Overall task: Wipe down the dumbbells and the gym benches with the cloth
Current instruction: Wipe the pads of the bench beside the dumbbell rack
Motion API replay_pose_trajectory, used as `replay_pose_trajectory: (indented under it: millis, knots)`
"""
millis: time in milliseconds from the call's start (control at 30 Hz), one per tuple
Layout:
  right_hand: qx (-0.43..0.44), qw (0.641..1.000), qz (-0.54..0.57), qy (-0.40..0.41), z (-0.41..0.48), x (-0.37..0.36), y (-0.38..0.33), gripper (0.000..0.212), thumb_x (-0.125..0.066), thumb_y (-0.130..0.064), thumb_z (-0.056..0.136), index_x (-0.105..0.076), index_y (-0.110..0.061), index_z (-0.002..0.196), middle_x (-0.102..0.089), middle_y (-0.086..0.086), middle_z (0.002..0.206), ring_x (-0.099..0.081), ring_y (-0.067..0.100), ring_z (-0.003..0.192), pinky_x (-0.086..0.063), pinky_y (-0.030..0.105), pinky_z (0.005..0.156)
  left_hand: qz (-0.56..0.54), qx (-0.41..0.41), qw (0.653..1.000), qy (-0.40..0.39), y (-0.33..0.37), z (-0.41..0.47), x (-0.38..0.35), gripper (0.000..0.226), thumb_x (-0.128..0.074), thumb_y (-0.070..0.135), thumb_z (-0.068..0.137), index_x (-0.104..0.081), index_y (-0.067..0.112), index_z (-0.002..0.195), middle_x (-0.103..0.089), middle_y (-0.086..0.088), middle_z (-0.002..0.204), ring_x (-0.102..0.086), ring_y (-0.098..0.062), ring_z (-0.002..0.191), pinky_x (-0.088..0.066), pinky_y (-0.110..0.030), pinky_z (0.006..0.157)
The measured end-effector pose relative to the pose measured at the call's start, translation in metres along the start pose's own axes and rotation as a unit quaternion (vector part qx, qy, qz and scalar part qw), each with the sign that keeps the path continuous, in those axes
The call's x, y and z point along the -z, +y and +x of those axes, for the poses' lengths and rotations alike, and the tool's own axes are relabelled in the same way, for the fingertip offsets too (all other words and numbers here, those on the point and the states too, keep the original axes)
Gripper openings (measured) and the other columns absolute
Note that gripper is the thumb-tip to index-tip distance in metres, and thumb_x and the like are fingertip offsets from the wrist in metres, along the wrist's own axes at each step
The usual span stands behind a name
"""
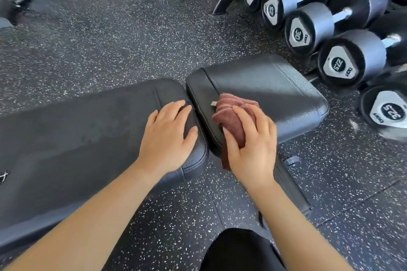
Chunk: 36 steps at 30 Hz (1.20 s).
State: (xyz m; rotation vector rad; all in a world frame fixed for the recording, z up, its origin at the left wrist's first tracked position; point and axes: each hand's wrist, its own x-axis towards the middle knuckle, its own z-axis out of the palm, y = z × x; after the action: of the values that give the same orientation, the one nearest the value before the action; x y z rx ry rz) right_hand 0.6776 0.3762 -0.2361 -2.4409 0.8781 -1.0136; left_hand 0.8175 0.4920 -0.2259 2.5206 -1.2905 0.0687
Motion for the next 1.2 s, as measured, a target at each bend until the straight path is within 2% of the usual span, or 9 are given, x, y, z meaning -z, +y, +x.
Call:
replay_pose_trajectory:
  millis: [167, 300, 400, 533, 633, 833, 1000, 1100, 1200]
  knots:
    - [0.004, 1.000, -0.003, 0.017, -0.002, -0.001, -0.004, 0.041, -0.062, -0.030, 0.087, -0.059, -0.016, 0.125, -0.054, 0.009, 0.130, -0.049, 0.034, 0.116, -0.036, 0.041, 0.102, 0.004, -0.019, 1.000, -0.007, 0.000, 0.001, -0.002, 0.054, -0.035, 0.040, 0.092, -0.038, 0.014, 0.139, -0.033, -0.004, 0.149, -0.024, -0.022, 0.139, -0.018, -0.049, 0.112]
    - [0.002, 0.999, 0.007, 0.035, -0.009, 0.000, 0.000, 0.043, -0.059, -0.032, 0.089, -0.055, -0.018, 0.129, -0.051, 0.007, 0.134, -0.047, 0.032, 0.119, -0.037, 0.046, 0.101, 0.006, -0.032, 0.999, -0.021, -0.001, 0.004, -0.004, 0.053, -0.031, 0.039, 0.094, -0.036, 0.015, 0.141, -0.028, -0.006, 0.152, -0.019, -0.024, 0.141, -0.013, -0.053, 0.113]
    - [-0.017, 0.997, -0.007, 0.077, -0.022, -0.001, 0.009, 0.044, -0.057, -0.034, 0.089, -0.053, -0.019, 0.130, -0.048, 0.006, 0.136, -0.046, 0.033, 0.119, -0.037, 0.044, 0.100, 0.000, -0.036, 0.999, -0.027, -0.001, 0.002, -0.004, 0.054, -0.031, 0.043, 0.094, -0.035, 0.016, 0.142, -0.026, -0.006, 0.153, -0.016, -0.023, 0.142, -0.009, -0.053, 0.114]
    - [-0.113, 0.980, 0.012, 0.162, -0.031, 0.005, 0.035, 0.044, -0.059, -0.029, 0.089, -0.052, -0.018, 0.132, -0.044, 0.008, 0.140, -0.042, 0.033, 0.123, -0.026, 0.037, 0.107, -0.007, -0.046, 0.998, -0.037, 0.003, 0.003, -0.001, 0.052, -0.030, 0.044, 0.095, -0.038, 0.019, 0.140, -0.028, -0.002, 0.153, -0.017, -0.021, 0.142, -0.008, -0.057, 0.113]
    - [-0.180, 0.963, 0.054, 0.195, -0.017, 0.006, 0.047, 0.047, -0.058, -0.029, 0.091, -0.048, -0.019, 0.135, -0.039, 0.010, 0.143, -0.035, 0.032, 0.127, -0.022, 0.035, 0.109, -0.010, -0.043, 0.998, -0.038, 0.008, 0.004, -0.001, 0.051, -0.031, 0.046, 0.094, -0.039, 0.023, 0.139, -0.031, 0.002, 0.151, -0.019, -0.019, 0.142, -0.008, -0.061, 0.111]
    - [-0.132, 0.966, 0.085, 0.204, -0.005, 0.003, 0.059, 0.044, -0.059, -0.025, 0.089, -0.051, -0.018, 0.131, -0.041, 0.011, 0.140, -0.033, 0.032, 0.128, -0.021, 0.035, 0.110, 0.011, -0.047, 0.998, -0.027, 0.010, 0.006, -0.004, 0.052, -0.029, 0.052, 0.091, -0.041, 0.027, 0.136, -0.034, 0.005, 0.147, -0.024, -0.016, 0.139, -0.010, -0.062, 0.110]
    - [0.044, 0.992, 0.046, 0.105, -0.030, -0.011, 0.031, 0.039, -0.062, -0.026, 0.086, -0.059, -0.014, 0.124, -0.050, 0.011, 0.131, -0.043, 0.035, 0.121, -0.031, 0.045, 0.105, -0.005, -0.042, 0.999, -0.016, 0.010, 0.006, -0.005, 0.047, -0.033, 0.047, 0.092, -0.044, 0.027, 0.133, -0.039, 0.005, 0.144, -0.028, -0.017, 0.137, -0.011, -0.061, 0.110]
    - [0.031, 0.995, 0.032, 0.092, -0.018, 0.000, 0.030, 0.040, -0.060, -0.029, 0.088, -0.057, -0.017, 0.126, -0.050, 0.008, 0.133, -0.045, 0.033, 0.121, -0.035, 0.047, 0.101, -0.021, -0.041, 0.999, -0.008, 0.010, 0.005, -0.003, 0.043, -0.036, 0.040, 0.093, -0.046, 0.026, 0.132, -0.040, 0.005, 0.144, -0.032, -0.019, 0.135, -0.012, -0.060, 0.111]
    - [-0.011, 0.996, 0.032, 0.086, -0.017, 0.007, 0.020, 0.041, -0.058, -0.028, 0.089, -0.054, -0.019, 0.129, -0.048, 0.004, 0.135, -0.043, 0.030, 0.120, -0.035, 0.044, 0.101, -0.035, -0.052, 0.998, 0.010, 0.009, -0.002, 0.001, 0.043, -0.039, 0.035, 0.092, -0.048, 0.021, 0.132, -0.044, 0.001, 0.143, -0.038, -0.022, 0.131, -0.021, -0.053, 0.111]
